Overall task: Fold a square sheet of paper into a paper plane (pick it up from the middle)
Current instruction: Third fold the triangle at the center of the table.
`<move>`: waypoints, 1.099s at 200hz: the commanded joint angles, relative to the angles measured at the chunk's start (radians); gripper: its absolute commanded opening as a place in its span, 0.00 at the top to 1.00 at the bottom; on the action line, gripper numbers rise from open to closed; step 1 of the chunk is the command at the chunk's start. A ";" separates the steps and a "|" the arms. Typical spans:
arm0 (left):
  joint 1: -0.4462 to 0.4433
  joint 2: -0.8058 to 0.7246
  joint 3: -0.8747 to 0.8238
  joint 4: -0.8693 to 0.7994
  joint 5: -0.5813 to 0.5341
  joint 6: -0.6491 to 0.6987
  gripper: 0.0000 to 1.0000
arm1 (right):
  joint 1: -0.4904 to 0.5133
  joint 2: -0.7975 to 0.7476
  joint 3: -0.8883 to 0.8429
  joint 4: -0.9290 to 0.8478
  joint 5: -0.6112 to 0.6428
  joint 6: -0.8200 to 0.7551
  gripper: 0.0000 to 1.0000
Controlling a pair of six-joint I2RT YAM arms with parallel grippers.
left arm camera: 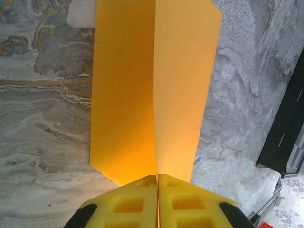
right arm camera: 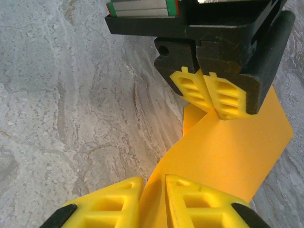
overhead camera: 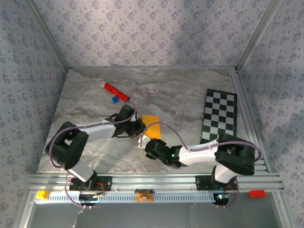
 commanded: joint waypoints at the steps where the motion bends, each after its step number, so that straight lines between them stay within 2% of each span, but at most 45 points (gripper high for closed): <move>1: 0.003 -0.030 0.013 -0.016 0.004 -0.001 0.92 | -0.005 -0.016 0.012 -0.030 0.025 0.027 0.84; 44: 0.003 -0.031 0.012 -0.017 0.001 -0.001 0.92 | -0.011 -0.028 0.009 -0.040 0.025 0.038 0.94; 79: 0.003 -0.033 0.012 -0.017 0.000 -0.002 0.91 | -0.008 -0.040 -0.003 -0.025 0.013 0.037 0.91; 124: 0.002 -0.037 0.011 -0.021 -0.006 -0.003 0.91 | -0.016 -0.047 -0.014 -0.015 -0.010 0.040 1.00; 151: 0.002 -0.043 0.011 -0.027 -0.015 0.002 0.87 | -0.035 -0.066 -0.025 -0.010 -0.058 0.060 1.00; 161: 0.003 -0.049 0.016 -0.041 -0.023 0.011 0.83 | -0.049 -0.076 -0.030 -0.010 -0.099 0.074 1.00; 179: 0.004 -0.070 0.035 -0.102 -0.061 0.037 0.69 | -0.095 -0.101 -0.045 -0.008 -0.211 0.113 1.00; 197: 0.009 -0.100 0.057 -0.176 -0.114 0.059 0.56 | -0.163 -0.127 -0.056 -0.013 -0.408 0.144 1.00; 220: 0.025 -0.132 0.097 -0.258 -0.157 0.098 0.51 | -0.261 -0.134 -0.059 -0.004 -0.622 0.236 1.00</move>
